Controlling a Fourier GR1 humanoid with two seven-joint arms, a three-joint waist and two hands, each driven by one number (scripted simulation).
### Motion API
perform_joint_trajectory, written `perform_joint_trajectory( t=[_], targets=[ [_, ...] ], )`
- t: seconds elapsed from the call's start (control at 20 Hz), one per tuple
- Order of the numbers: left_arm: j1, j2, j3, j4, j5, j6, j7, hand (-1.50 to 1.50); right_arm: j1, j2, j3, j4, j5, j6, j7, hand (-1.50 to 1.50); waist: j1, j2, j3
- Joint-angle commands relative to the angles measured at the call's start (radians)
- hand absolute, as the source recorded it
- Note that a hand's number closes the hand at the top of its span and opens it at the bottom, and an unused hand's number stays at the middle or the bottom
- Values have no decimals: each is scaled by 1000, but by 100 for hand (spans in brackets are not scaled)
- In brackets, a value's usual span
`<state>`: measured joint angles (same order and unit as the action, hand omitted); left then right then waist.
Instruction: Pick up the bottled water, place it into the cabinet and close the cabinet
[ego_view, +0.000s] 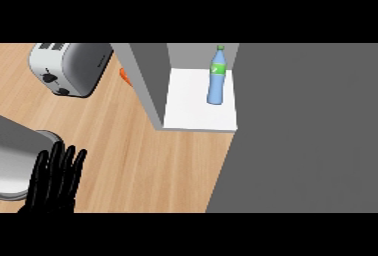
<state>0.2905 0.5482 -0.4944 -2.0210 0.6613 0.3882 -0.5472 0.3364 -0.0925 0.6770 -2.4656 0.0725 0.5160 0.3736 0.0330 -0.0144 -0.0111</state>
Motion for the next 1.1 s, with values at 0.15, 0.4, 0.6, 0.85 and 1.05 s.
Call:
perform_joint_trajectory(
  t=[0.15, 0.4, 0.6, 0.85, 1.05],
  targets=[
    [65, 45, 35, -26, 28, -63, -24, -150, -206, 87, 167, 76, 144, -185, 84, 150, 17, 3, -1],
    [80, 65, 63, -16, 51, -102, -29, -150, -280, 85, 159, 91, 132, -195, 116, 150, 21, 5, -2],
    [85, 76, 67, -28, 51, -112, -28, -150, -309, 84, 150, 113, 104, -186, 120, 150, 35, 8, -2],
    [87, 78, 74, -43, 59, -135, -38, -150, -331, 83, 105, 126, 77, -173, 115, 150, 52, 16, -3],
    [94, 88, 97, -14, 66, -159, -53, -150, -315, 83, 101, 119, 41, -181, 114, 150, 51, 23, -4]
  ],
)
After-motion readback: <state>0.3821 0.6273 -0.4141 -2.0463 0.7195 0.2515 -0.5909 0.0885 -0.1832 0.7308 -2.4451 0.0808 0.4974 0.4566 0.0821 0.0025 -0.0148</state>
